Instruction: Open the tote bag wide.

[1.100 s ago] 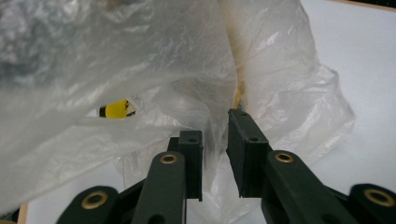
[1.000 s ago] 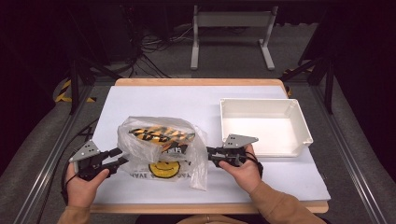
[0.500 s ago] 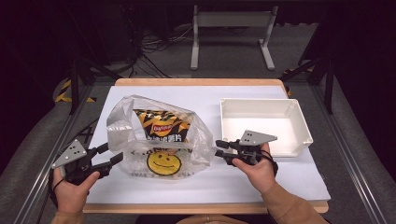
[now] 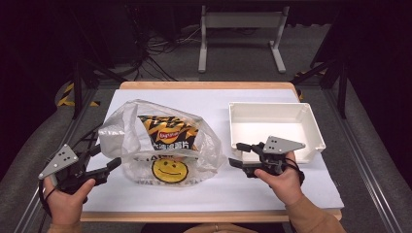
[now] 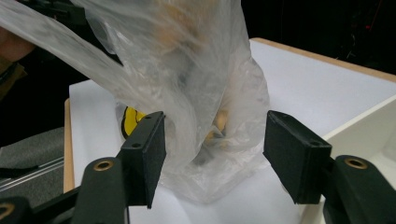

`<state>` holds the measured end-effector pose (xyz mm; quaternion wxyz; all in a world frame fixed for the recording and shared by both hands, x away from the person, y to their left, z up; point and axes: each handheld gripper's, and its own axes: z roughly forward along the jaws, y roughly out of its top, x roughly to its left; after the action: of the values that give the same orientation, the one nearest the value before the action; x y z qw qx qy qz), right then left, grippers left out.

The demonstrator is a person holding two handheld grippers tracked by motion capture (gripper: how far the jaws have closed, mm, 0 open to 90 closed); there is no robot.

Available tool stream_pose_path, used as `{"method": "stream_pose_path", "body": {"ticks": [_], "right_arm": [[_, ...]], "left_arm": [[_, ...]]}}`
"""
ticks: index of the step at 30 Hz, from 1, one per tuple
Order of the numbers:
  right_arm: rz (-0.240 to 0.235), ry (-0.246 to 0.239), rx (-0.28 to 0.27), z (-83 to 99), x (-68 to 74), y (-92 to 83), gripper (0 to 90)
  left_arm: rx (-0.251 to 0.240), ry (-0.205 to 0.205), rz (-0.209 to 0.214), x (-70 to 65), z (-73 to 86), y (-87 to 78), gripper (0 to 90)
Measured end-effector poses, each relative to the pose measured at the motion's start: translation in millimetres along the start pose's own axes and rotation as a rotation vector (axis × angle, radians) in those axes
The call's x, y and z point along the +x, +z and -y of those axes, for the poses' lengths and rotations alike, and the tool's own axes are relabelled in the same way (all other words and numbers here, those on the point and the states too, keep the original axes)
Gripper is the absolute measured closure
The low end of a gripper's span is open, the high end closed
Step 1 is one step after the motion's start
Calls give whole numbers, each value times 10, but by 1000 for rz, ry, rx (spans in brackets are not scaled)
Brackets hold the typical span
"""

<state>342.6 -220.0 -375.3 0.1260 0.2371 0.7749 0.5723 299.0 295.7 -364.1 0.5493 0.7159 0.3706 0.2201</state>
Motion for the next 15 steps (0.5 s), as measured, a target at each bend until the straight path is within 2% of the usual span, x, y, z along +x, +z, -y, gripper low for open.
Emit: {"method": "stream_pose_path", "body": {"ticks": [6, 10, 12, 15], "right_arm": [[14, -12, -54, -147, 1, -120, 388], [10, -13, -82, -277, -16, -109, 377], [-2, -12, -99, -362, -12, -80, 367], [-15, -29, -124, -512, 16, -45, 356]], "left_arm": [[-24, 15, 3, -44, -65, -15, 273], [-14, 38, 29, -66, -77, 5, 461], [-8, 54, 42, -78, -73, 24, 613], [5, 71, 49, -89, -71, 53, 739]]}}
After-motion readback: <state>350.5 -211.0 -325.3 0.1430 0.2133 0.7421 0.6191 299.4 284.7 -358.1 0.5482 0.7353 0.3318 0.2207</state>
